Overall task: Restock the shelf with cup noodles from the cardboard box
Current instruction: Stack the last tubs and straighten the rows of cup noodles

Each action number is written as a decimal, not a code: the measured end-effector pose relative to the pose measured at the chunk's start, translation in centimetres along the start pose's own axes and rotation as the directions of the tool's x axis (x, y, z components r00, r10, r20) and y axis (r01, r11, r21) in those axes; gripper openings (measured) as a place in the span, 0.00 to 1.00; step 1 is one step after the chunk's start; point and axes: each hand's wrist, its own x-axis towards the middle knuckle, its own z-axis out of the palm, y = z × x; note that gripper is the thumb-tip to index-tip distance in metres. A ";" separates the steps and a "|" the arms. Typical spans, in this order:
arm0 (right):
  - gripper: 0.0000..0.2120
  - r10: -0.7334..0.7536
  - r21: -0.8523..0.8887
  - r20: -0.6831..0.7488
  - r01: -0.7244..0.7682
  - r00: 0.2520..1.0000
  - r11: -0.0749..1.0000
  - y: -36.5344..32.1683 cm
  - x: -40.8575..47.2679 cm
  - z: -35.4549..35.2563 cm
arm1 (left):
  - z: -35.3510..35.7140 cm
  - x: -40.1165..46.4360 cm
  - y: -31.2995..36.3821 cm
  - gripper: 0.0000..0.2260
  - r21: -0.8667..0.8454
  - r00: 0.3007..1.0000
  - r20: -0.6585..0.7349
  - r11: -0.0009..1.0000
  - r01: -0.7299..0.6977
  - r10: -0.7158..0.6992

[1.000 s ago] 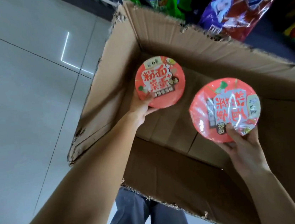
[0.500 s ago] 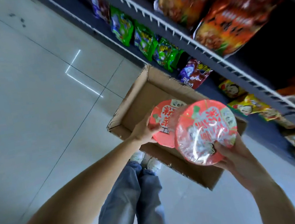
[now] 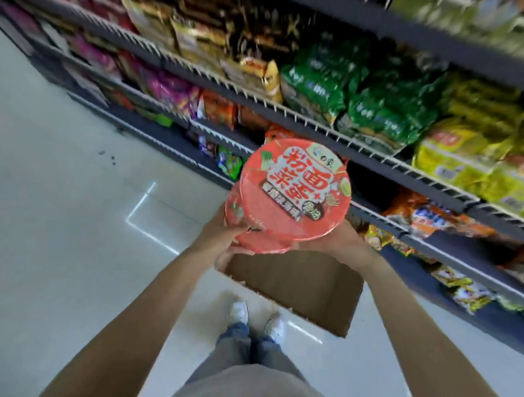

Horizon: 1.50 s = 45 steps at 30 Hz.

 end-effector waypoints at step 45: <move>0.50 -0.789 -0.709 -0.491 0.357 0.370 0.609 -61.5 16.0 -3.6 | -13.1 2.8 63.2 0.33 -0.007 0.185 0.266 0.194 -0.981 0.946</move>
